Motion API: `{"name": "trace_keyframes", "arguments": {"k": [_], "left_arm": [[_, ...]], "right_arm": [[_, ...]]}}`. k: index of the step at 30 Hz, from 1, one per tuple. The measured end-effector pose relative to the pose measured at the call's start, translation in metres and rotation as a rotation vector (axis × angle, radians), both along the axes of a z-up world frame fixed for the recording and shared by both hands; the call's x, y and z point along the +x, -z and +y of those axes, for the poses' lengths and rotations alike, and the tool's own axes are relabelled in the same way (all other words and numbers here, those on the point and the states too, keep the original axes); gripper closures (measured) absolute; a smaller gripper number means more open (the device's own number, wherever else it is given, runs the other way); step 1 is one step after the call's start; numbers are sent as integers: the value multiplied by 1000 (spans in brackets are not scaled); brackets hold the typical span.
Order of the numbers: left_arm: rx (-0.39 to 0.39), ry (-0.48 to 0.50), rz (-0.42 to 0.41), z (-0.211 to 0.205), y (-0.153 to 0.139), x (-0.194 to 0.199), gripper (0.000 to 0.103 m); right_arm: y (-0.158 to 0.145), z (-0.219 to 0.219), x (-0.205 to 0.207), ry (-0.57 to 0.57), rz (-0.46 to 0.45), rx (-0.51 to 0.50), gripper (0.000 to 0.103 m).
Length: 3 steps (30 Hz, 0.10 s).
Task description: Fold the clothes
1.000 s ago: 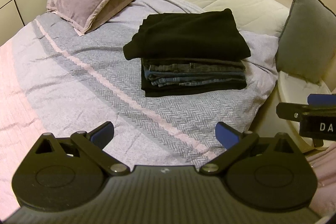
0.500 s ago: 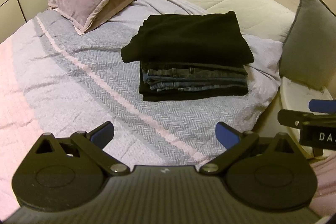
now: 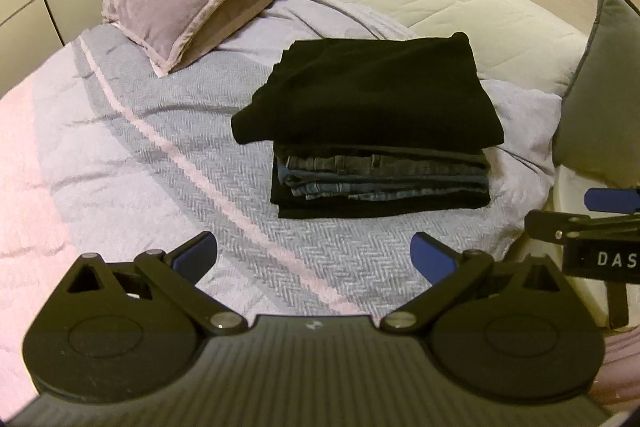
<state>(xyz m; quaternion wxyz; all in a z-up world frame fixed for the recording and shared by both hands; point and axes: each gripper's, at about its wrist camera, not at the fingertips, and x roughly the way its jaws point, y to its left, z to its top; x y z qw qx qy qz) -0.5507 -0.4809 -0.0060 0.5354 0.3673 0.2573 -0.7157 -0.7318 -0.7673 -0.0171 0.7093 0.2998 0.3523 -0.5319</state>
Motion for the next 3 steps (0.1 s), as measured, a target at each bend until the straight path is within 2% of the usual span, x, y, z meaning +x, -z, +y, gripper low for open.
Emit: {"name": "trace_keyframes", "arguments": {"k": [3], "left_arm": [[-2,-7,-5,-3,1,-4,1]], "right_arm": [[4,-6,-1,-6,-2,12,24]]}}
